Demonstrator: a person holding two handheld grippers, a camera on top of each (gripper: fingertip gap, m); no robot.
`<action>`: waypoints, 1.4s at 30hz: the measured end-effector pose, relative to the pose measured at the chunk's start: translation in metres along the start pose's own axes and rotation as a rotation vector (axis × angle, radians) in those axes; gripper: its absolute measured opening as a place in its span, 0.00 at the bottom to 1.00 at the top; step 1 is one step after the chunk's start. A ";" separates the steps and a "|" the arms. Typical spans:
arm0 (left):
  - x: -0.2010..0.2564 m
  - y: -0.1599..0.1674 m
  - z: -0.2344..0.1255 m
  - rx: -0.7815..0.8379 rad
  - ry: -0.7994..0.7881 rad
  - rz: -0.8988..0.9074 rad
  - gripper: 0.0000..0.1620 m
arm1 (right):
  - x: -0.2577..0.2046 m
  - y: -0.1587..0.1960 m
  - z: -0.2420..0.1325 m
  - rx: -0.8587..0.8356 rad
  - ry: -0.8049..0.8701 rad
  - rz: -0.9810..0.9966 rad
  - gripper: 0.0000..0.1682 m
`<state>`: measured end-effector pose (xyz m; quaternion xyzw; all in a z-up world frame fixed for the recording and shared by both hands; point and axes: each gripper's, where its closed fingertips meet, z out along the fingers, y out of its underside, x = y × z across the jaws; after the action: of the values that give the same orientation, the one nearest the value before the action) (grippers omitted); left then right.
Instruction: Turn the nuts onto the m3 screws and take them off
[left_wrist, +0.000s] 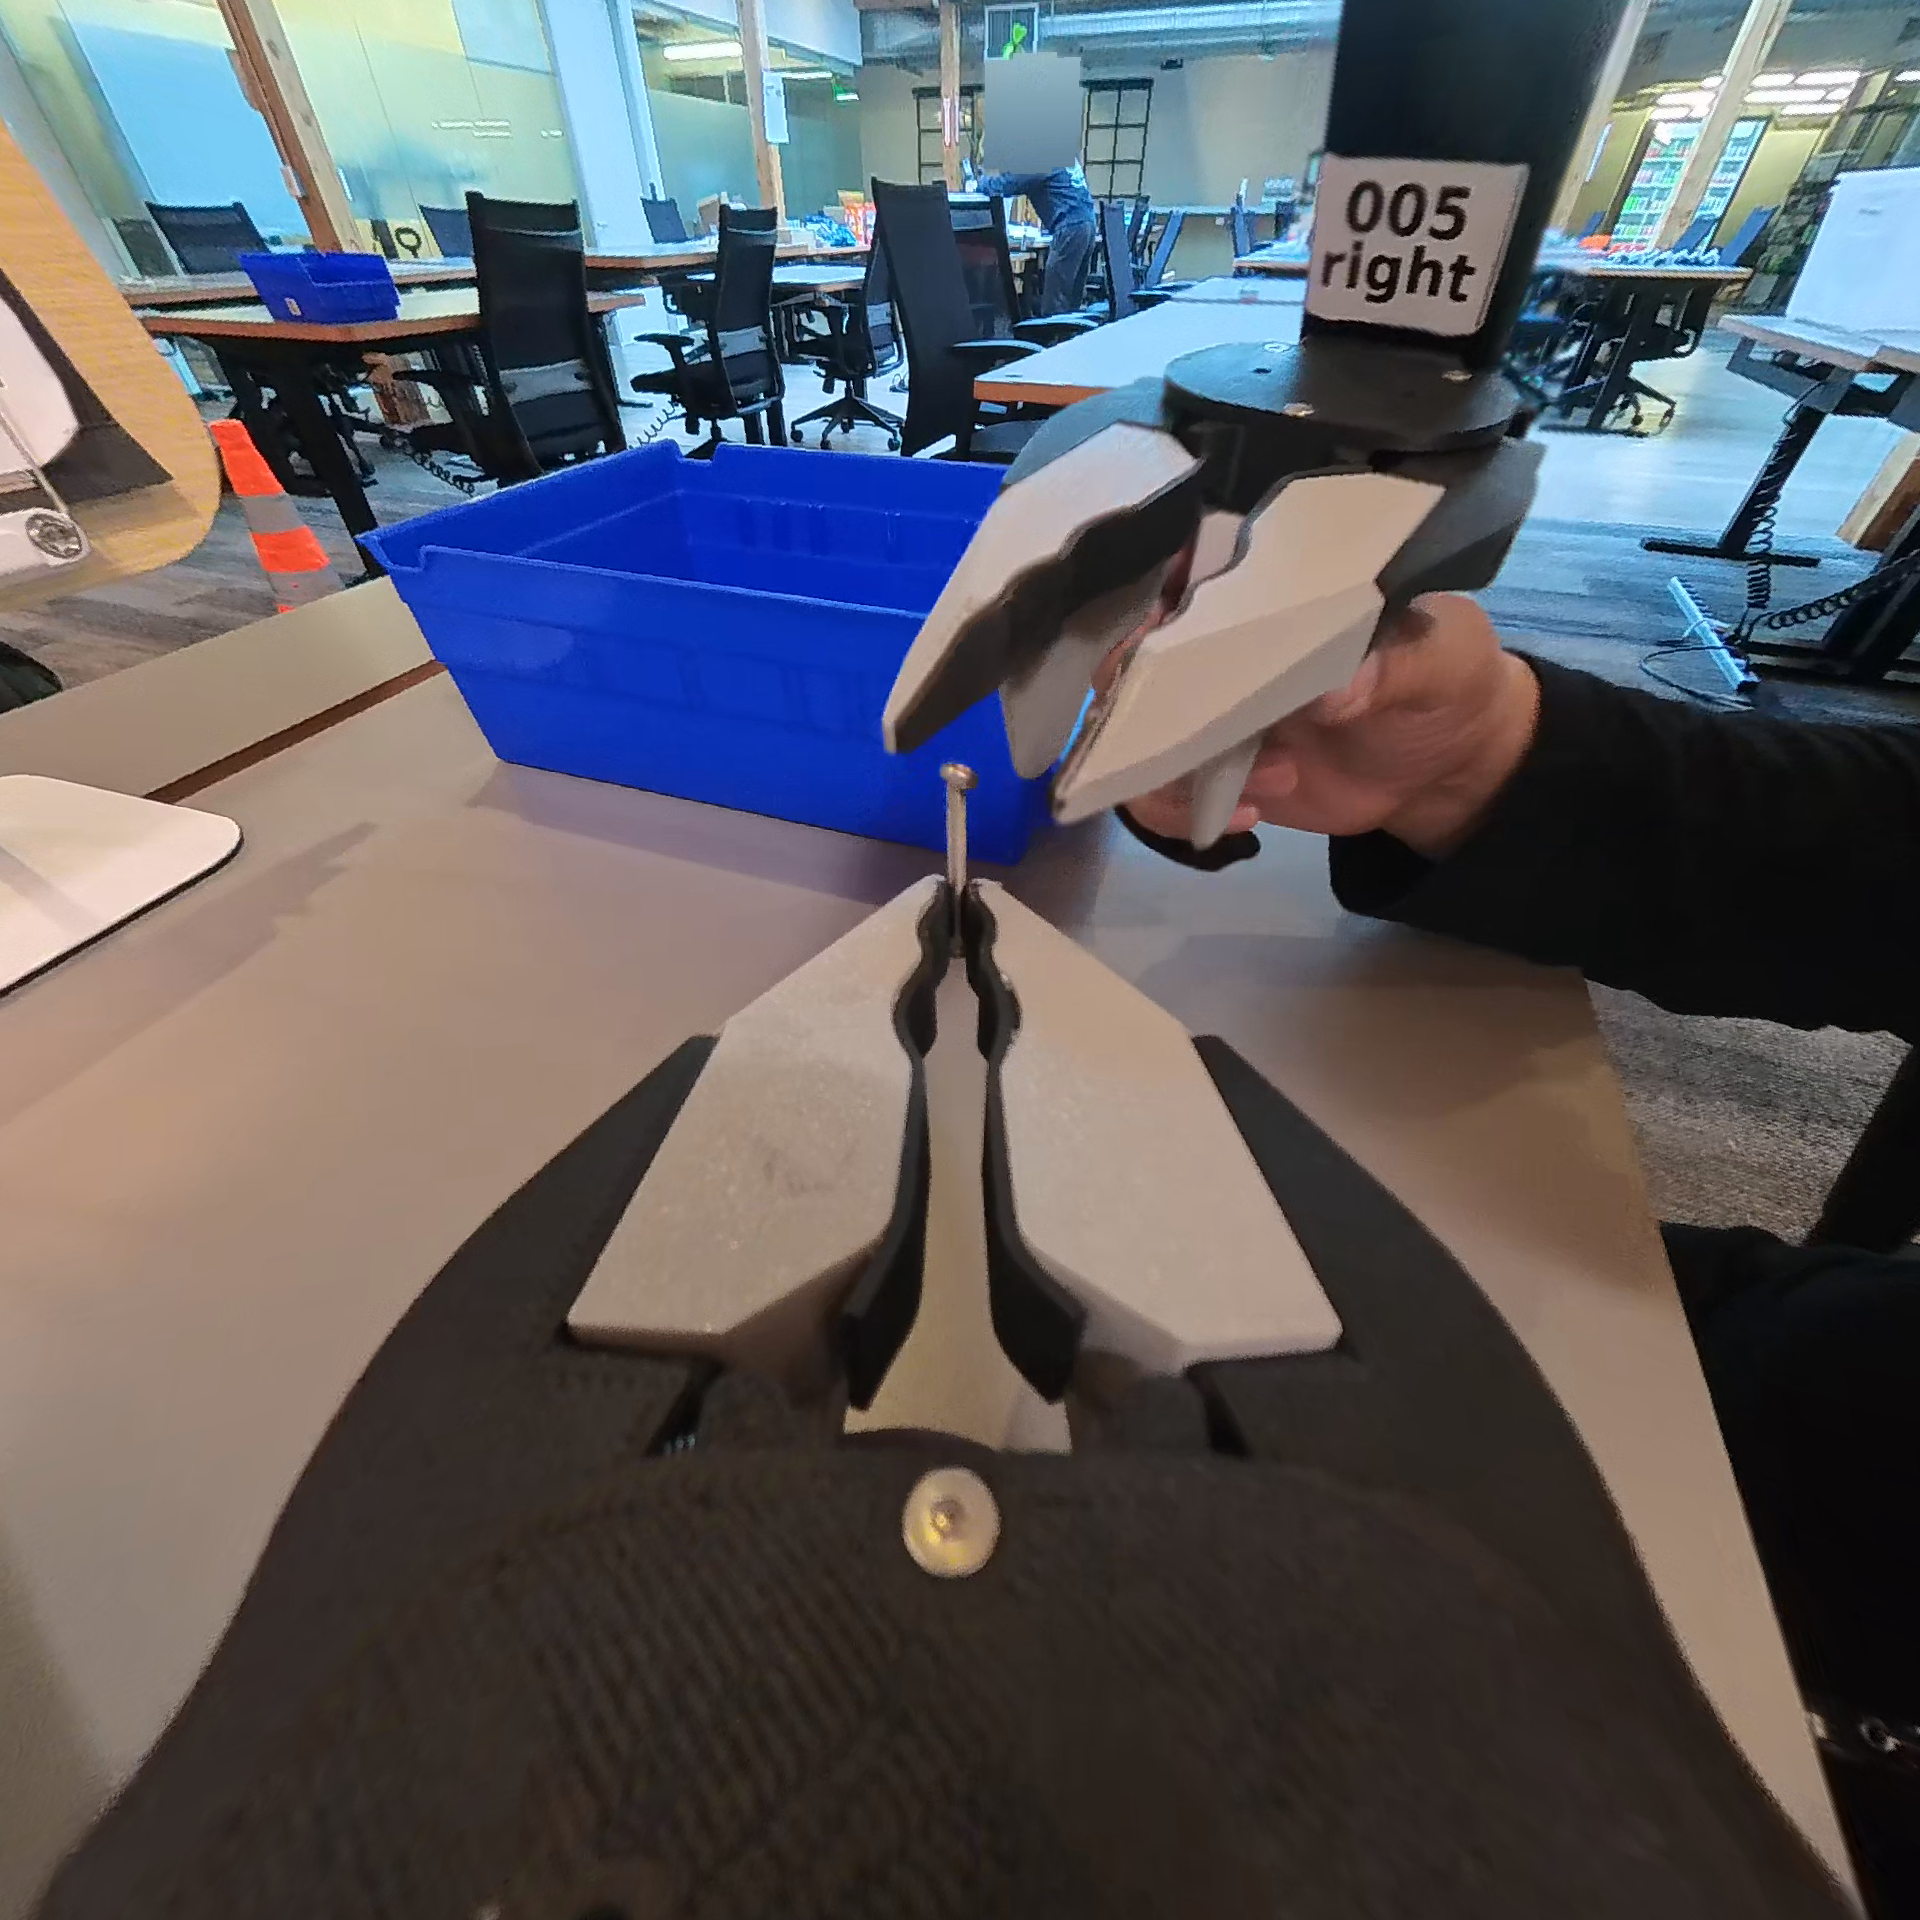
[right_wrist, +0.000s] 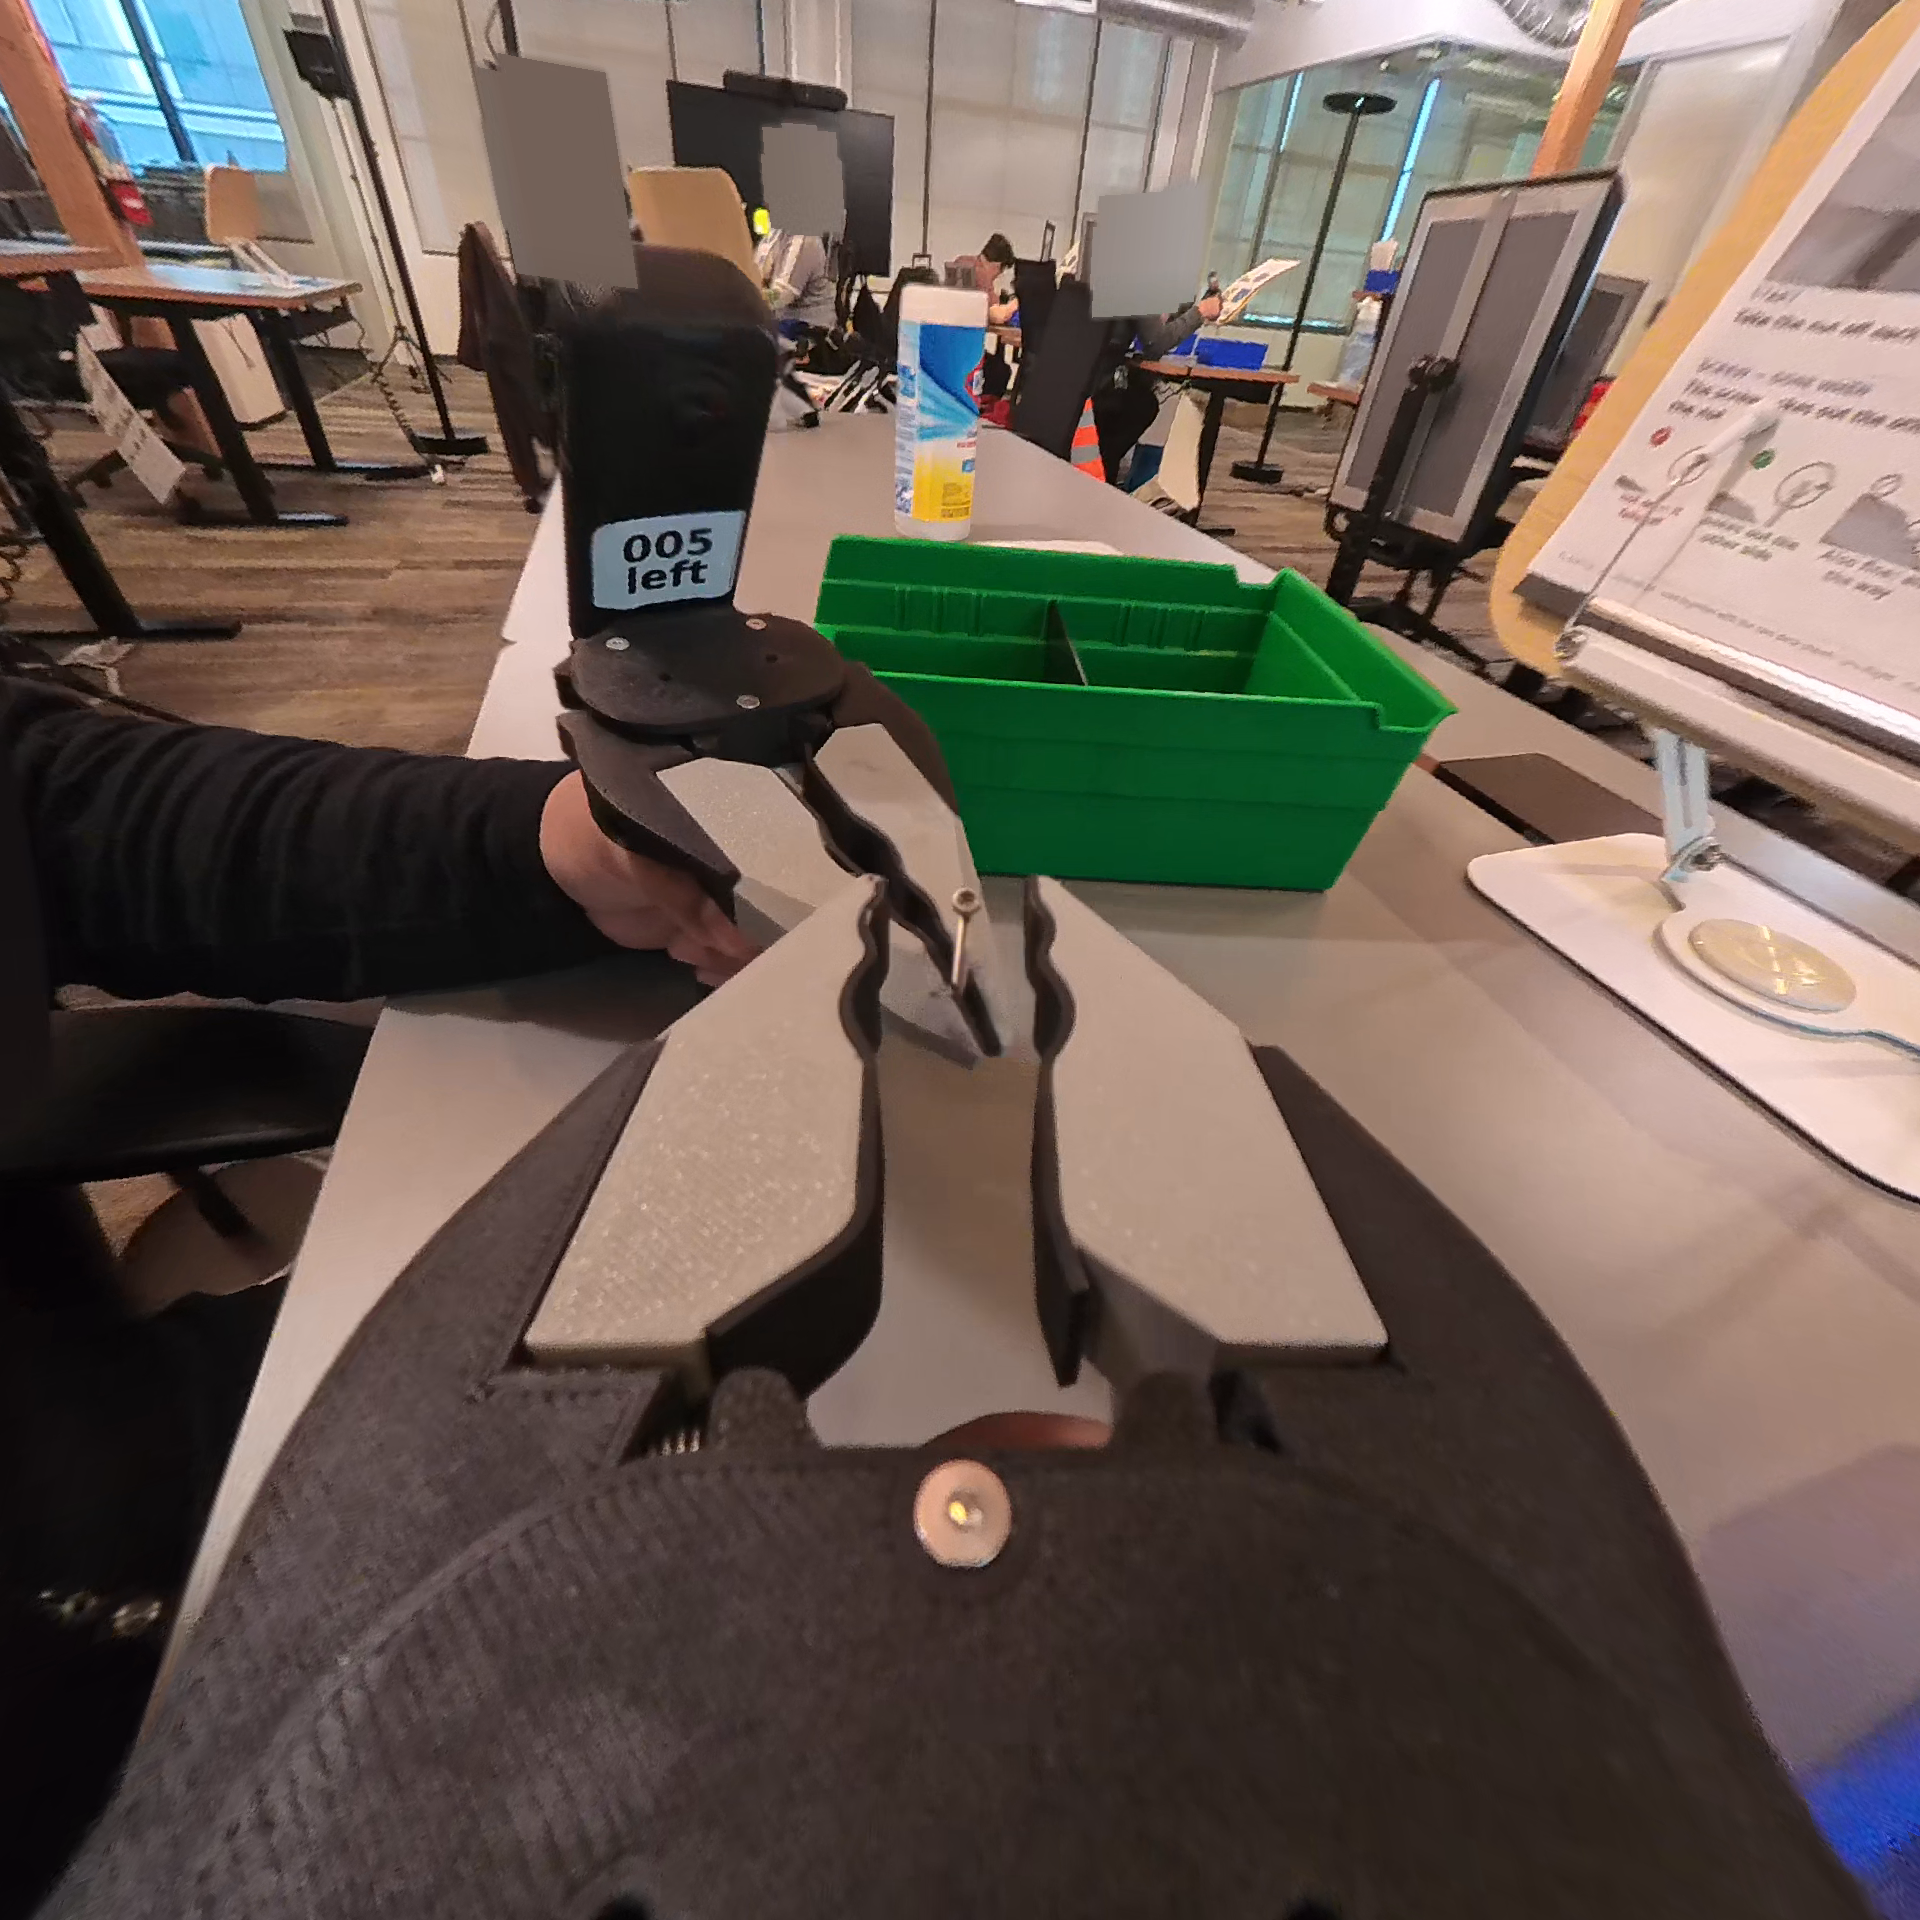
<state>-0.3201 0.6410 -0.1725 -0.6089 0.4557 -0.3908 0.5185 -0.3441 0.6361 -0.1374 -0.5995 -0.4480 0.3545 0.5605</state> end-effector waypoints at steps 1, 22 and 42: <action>0.001 -0.001 0.000 0.004 0.006 -0.007 0.00 | 0.002 -0.001 -0.004 0.004 0.017 -0.017 0.13; 0.017 -0.009 -0.001 0.046 0.093 -0.003 0.00 | -0.009 -0.008 -0.008 0.051 0.002 -0.154 0.07; 0.018 -0.008 -0.001 0.044 0.096 -0.003 0.00 | -0.012 -0.007 -0.008 0.045 0.025 -0.215 0.04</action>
<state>-0.3147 0.6235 -0.1640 -0.5788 0.4704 -0.4301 0.5086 -0.3421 0.6219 -0.1303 -0.5396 -0.4946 0.2950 0.6141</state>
